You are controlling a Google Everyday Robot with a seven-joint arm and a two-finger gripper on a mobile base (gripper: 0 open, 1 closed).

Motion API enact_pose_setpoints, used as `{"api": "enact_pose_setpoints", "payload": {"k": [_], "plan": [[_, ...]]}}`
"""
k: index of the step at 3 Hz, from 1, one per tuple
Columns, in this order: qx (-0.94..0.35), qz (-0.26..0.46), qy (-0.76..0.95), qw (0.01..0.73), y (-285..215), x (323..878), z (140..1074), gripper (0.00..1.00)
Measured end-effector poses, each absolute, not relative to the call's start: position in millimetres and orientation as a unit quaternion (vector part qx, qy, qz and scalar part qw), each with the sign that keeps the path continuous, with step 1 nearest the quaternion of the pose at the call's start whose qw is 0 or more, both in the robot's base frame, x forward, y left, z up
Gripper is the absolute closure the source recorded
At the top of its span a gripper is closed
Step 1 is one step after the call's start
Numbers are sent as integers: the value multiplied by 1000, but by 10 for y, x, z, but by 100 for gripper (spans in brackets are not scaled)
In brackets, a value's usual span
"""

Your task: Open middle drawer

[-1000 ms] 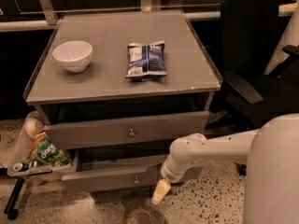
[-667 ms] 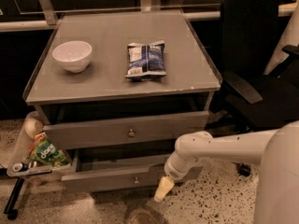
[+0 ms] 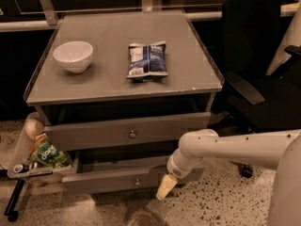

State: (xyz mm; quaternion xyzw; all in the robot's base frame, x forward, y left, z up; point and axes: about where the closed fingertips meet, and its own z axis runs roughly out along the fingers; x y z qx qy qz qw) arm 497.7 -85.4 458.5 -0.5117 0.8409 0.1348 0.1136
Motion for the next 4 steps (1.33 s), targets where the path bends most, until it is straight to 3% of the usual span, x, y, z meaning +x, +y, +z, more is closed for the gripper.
{"api": "enact_pose_setpoints", "payload": {"k": [4], "plan": [[-533, 159, 826, 97, -575, 4900, 3996, 0]]}}
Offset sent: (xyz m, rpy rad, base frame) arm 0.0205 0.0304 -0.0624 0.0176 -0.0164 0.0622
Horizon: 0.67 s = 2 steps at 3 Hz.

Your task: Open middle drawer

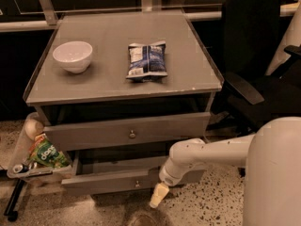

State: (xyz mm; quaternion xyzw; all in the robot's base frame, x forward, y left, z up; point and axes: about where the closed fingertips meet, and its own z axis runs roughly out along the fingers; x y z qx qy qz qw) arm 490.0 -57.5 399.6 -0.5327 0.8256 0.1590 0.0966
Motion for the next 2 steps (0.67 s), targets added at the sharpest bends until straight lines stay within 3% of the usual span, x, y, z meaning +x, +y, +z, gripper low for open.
{"api": "enact_pose_setpoints", "payload": {"k": [2], "plan": [[-524, 176, 830, 78, -582, 4685, 4008, 0]]}}
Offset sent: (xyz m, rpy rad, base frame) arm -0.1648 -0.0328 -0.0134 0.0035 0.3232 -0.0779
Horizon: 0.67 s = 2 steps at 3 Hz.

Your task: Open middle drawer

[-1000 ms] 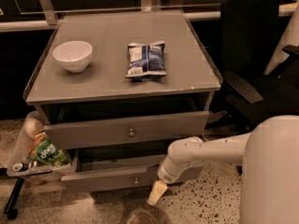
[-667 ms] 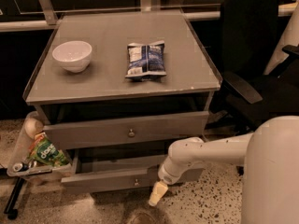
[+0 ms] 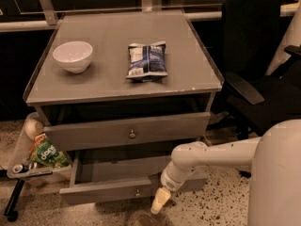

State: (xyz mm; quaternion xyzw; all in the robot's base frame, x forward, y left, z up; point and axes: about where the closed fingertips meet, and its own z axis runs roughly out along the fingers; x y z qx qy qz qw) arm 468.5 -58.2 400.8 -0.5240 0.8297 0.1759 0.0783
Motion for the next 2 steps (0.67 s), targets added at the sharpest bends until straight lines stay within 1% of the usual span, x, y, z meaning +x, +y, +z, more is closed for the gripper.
{"api": "enact_pose_setpoints", "payload": {"k": [1, 2], "plan": [[-514, 190, 834, 59, -635, 4407, 3991, 0], [-514, 190, 834, 59, -633, 4410, 3997, 0]]}}
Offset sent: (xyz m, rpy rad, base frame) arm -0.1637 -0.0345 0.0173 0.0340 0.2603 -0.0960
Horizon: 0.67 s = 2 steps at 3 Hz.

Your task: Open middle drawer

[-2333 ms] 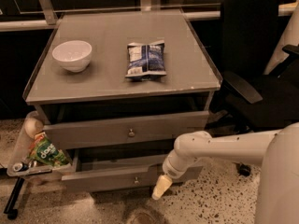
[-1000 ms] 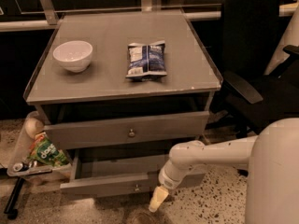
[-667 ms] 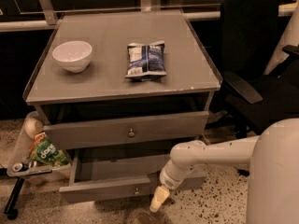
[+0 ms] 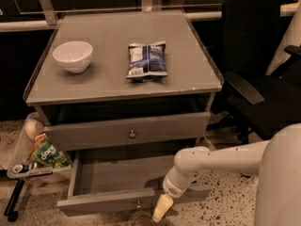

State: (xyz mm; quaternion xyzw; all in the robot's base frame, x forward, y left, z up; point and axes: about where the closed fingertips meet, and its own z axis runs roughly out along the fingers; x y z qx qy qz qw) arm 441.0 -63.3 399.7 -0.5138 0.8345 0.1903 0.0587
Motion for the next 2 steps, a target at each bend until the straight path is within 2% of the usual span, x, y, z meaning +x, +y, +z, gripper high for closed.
{"api": "enact_pose_setpoints", "payload": {"k": [1, 2], "plan": [[-493, 211, 843, 40, -724, 3950, 4109, 0], [-492, 212, 844, 39, -717, 3935, 4127, 0]]}}
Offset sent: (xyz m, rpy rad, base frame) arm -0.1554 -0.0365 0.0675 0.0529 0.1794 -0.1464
